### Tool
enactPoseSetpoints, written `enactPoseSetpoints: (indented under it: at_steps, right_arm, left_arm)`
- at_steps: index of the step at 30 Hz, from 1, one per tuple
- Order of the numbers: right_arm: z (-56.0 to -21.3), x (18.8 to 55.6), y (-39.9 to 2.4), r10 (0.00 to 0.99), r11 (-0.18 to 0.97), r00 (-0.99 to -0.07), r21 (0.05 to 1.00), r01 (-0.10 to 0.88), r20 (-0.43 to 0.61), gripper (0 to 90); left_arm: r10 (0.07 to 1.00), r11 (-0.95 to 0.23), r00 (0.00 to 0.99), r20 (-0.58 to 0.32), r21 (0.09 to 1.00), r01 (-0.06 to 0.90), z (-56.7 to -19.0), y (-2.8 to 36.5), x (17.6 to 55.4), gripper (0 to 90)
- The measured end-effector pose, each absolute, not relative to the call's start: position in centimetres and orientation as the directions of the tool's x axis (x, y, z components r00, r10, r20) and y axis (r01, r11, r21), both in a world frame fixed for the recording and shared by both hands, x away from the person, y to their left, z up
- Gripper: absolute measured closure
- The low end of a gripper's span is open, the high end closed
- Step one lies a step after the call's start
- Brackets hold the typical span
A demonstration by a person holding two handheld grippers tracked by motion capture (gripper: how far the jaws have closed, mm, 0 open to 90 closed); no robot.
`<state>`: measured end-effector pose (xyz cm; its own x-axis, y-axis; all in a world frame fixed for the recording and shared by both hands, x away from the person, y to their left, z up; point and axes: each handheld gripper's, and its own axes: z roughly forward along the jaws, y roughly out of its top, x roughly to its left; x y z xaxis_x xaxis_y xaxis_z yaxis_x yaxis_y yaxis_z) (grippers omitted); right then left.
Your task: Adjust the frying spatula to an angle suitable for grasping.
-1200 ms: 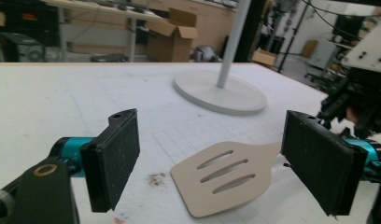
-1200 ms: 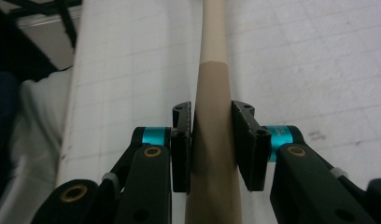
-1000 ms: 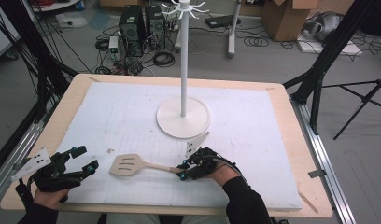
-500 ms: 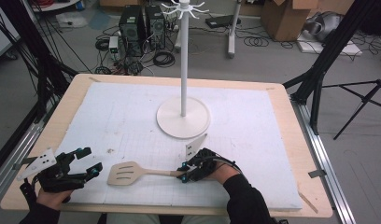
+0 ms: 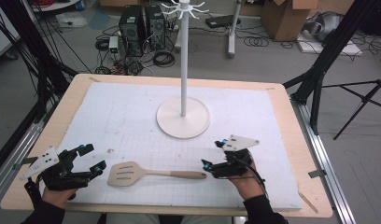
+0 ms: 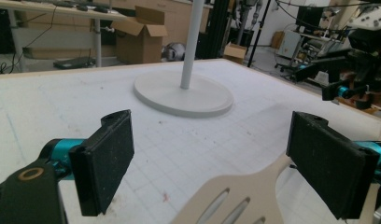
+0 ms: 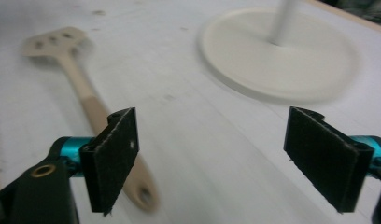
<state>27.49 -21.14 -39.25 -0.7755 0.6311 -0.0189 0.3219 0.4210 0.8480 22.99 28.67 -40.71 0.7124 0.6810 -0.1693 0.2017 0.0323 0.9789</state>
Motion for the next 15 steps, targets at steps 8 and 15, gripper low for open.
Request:
enactPoseSetpoints:
  at_steps: [8,15]
  right_arm:
    - [-39.8,25.0,-26.3,0.779,0.306,-0.627,0.858,0.413,0.024,15.1]
    - [-39.8,24.5,-26.9,0.798,0.319,-0.602,0.860,0.400,-0.016,13.9]
  left_arm:
    - [0.657,-0.027,0.740,-0.142,0.977,0.211,-41.2,27.5,23.5,15.9]
    - [0.647,-0.054,0.749,-0.145,0.971,0.234,-41.5,27.0,23.4,16.9]
